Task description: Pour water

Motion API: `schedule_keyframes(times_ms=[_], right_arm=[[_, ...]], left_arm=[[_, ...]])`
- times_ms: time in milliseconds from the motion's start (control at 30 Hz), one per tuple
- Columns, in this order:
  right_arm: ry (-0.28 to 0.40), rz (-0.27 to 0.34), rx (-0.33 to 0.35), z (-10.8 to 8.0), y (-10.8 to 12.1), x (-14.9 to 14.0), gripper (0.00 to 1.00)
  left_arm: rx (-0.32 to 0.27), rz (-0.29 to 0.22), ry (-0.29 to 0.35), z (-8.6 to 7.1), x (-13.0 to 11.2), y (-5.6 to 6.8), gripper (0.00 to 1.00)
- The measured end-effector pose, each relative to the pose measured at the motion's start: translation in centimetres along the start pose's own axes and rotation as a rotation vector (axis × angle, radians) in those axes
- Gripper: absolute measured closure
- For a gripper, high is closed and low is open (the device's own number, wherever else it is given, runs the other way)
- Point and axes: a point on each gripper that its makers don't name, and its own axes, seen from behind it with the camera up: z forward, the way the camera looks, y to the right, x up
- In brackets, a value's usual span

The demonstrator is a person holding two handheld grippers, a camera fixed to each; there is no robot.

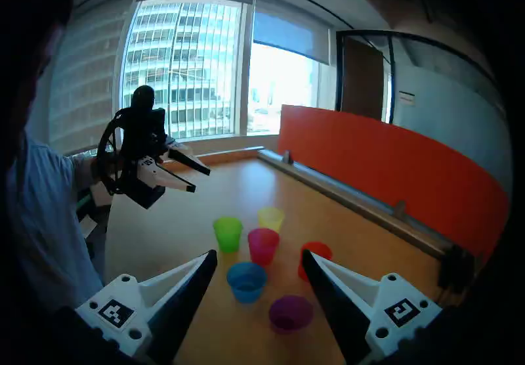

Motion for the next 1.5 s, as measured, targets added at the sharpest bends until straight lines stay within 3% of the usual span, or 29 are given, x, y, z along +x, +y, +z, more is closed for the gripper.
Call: schedule_keyframes(times_ms=[400, 800, 1500], right_arm=[[-0.063, -0.037, 0.017, 2.3, -0.6, -2.8, 0.00], [-0.120, -0.066, 0.038, 4.9, -0.7, -5.4, 0.00], [-0.179, -0.095, 0.071, 8.9, -0.7, -8.5, 0.00]], left_arm=[[-0.015, 0.006, -0.088, 1.7, -4.4, 0.6, 0.04], [-0.016, 0.006, -0.165, 3.4, -8.2, 0.3, 0.04], [-0.037, 0.000, -0.246, 6.9, -11.8, -0.6, 0.04]])
